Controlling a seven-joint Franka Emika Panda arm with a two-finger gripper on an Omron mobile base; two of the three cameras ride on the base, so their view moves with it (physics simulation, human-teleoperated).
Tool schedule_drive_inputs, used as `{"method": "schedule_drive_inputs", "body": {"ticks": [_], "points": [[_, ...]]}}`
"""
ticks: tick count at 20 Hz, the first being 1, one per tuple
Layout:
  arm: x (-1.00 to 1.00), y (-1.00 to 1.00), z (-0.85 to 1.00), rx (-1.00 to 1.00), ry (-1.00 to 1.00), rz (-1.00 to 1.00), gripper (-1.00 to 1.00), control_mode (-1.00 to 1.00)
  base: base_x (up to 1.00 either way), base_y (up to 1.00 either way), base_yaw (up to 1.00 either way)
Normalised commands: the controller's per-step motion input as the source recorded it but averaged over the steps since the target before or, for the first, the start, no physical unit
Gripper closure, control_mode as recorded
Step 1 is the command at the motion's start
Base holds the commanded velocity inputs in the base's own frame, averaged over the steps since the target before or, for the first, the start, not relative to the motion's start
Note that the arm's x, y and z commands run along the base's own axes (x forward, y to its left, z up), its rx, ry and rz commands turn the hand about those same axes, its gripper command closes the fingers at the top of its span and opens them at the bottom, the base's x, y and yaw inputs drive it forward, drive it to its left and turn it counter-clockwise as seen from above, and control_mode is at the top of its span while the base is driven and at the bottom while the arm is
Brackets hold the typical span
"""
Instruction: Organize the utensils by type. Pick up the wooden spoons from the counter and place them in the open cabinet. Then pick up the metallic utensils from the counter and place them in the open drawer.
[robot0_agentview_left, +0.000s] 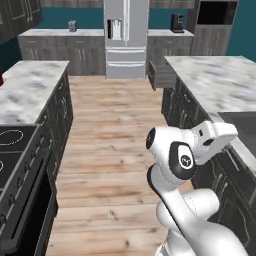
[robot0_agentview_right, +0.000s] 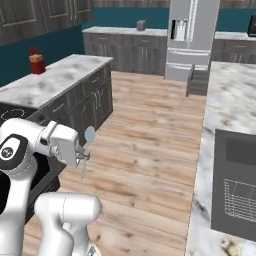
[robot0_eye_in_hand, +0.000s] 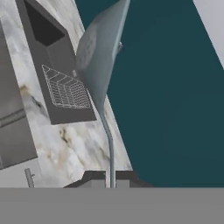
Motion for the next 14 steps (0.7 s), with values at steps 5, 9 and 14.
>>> {"method": "schedule_drive_inputs", "body": {"ticks": [5, 9, 14], "points": [[0.0, 0.0, 0.0, 0.0, 0.0, 0.0, 1.0, 1.0, 0.69, -0.2, 0.0], [0.0, 0.0, 0.0, 0.0, 0.0, 0.0, 1.0, 1.0, 0.68, -0.21, 0.0], [0.0, 0.0, 0.0, 0.0, 0.0, 0.0, 1.0, 1.0, 0.74, -0.17, 0.0]]}}
